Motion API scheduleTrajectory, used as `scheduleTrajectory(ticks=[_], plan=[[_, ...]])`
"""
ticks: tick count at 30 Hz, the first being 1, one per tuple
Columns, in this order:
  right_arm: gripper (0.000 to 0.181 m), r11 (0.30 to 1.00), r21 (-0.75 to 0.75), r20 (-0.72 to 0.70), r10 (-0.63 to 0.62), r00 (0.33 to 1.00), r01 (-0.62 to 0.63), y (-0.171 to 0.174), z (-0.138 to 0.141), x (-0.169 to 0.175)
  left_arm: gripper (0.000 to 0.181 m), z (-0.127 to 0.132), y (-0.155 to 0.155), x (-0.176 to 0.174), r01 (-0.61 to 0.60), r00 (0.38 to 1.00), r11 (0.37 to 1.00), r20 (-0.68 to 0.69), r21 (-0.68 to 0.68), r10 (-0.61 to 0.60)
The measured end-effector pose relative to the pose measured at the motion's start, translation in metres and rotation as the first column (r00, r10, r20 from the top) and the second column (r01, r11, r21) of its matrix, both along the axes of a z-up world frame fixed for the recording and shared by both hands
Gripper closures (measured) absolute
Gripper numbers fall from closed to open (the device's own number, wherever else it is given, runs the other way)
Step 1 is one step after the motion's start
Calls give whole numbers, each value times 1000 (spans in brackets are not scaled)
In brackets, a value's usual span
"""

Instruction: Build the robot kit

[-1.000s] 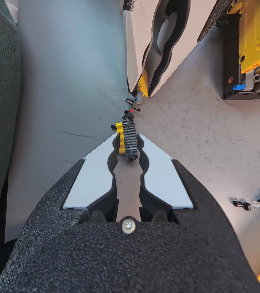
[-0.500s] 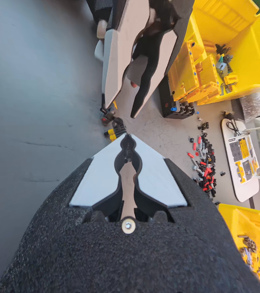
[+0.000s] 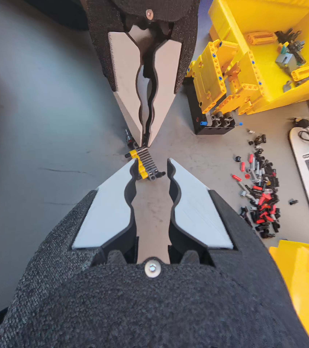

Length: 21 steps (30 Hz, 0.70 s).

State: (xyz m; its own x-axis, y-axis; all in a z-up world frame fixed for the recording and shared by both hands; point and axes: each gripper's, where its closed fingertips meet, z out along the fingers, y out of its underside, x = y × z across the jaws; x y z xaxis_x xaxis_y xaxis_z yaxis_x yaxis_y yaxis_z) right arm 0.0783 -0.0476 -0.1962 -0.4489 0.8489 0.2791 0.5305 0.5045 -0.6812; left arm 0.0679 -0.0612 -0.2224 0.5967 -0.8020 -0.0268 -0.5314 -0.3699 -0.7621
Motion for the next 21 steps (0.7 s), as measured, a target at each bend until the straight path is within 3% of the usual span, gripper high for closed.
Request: scheduleTrajectory(ticks=[4, 7, 10, 14, 16, 18, 21], plan=[[141, 985, -175, 39, 17, 999, -10, -2, 13, 3, 179, 16, 4, -3, 79, 983, 960, -179, 268, -31], [134, 948, -317, 100, 9, 995, 23, -2, 22, 1, 178, 27, 0, 1, 250, 918, 843, -393, 477, -50], [133, 942, -332, 217, 31, 976, 44, -3, 13, 3, 179, 31, -4, 8, 402, 827, 718, -562, 568, -17], [164, 938, -345, 273, 68, 960, 32, -13, -2, -1, 179, 37, -9, 17, 484, 776, 625, -631, 612, 17], [172, 944, -330, 258, 79, 963, 11, -16, -5, -1, 179, 39, -9, 15, 472, 782, 622, -623, 625, 32], [175, 946, -324, 191, 57, 980, 8, -14, 2, -4, 170, 42, -9, 11, 394, 845, 659, -534, 641, 14], [175, 946, -324, 41, 4, 999, 10, -7, 19, -11, 157, 58, -9, 7, 184, 971, 777, -232, 601, -51]])
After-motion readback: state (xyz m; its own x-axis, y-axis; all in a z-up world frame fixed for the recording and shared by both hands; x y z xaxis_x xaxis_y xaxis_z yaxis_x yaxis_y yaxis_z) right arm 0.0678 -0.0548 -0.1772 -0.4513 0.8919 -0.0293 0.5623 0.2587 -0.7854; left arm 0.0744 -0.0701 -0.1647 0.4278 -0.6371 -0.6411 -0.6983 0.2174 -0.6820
